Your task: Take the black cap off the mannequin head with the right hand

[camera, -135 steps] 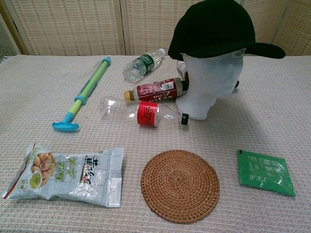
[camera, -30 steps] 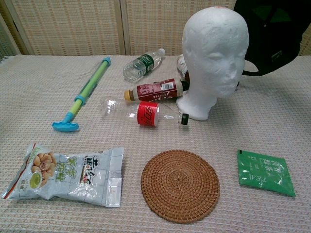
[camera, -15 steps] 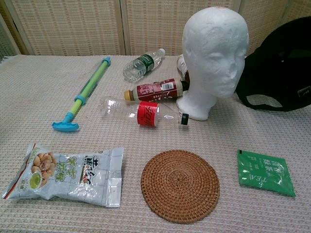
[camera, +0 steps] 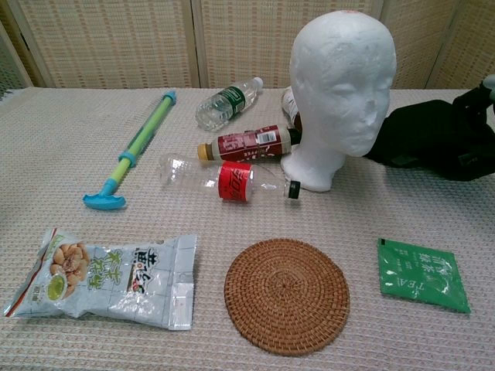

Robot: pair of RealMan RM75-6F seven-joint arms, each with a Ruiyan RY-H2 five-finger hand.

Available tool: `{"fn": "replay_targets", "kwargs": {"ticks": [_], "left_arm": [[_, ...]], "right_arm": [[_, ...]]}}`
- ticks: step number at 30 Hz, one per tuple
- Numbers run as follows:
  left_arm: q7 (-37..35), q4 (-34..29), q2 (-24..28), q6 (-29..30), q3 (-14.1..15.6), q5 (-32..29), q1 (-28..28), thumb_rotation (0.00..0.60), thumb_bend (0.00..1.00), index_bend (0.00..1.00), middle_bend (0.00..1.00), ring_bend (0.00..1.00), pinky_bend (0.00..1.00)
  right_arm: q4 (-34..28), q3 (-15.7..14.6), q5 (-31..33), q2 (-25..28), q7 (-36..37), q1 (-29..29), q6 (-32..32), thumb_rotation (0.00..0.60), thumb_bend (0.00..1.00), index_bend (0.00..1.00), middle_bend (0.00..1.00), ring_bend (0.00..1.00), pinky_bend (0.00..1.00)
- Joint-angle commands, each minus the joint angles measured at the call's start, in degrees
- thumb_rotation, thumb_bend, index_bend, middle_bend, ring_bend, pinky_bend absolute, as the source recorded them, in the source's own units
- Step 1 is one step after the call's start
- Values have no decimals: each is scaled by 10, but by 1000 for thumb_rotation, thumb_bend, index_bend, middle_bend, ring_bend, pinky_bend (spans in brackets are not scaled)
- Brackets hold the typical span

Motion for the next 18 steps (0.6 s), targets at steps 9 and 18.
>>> {"fn": "replay_targets", "kwargs": {"ticks": [9,18], "left_arm": [[-5,6,-4,1,-3,0,-2,600,113,63,91,79,160],[-7,16,-16,10,-10,-9,-1,600,113,63,91,79,160]], "right_arm": [[-180,11,88,89,-89,-55,30,532,0,0,38,0,171],[-272,-1,61,149,-92,-164,210,600,133,300,372,303,457]]}}
